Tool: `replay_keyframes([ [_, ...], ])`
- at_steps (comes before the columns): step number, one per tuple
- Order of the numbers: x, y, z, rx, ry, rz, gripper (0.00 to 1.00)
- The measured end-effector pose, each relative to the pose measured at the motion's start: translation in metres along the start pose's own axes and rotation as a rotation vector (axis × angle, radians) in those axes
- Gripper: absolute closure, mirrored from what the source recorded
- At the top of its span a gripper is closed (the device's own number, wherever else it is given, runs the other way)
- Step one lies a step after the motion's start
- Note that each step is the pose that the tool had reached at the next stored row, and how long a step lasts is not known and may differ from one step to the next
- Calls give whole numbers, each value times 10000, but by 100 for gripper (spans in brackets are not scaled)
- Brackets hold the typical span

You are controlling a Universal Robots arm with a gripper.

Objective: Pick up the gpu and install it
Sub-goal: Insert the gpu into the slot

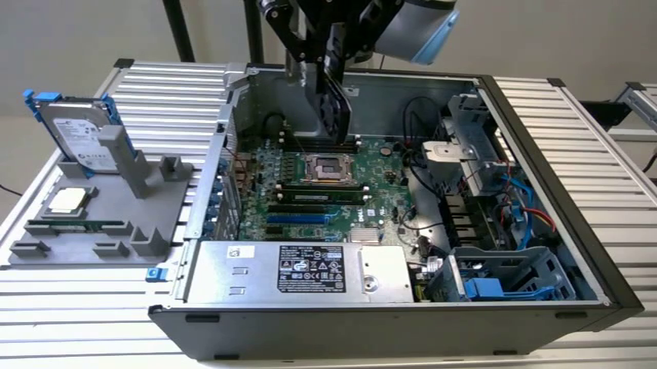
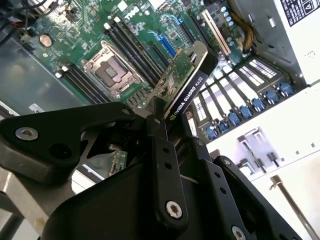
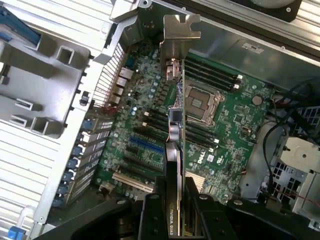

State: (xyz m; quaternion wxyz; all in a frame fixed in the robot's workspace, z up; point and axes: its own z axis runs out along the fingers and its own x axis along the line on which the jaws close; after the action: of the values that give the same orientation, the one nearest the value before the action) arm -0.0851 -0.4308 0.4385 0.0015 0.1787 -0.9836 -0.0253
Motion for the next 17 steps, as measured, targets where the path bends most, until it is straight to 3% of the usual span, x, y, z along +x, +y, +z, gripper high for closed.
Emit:
replay_keyframes([
  [17, 0, 1, -17, -8, 87, -1694, 100],
])
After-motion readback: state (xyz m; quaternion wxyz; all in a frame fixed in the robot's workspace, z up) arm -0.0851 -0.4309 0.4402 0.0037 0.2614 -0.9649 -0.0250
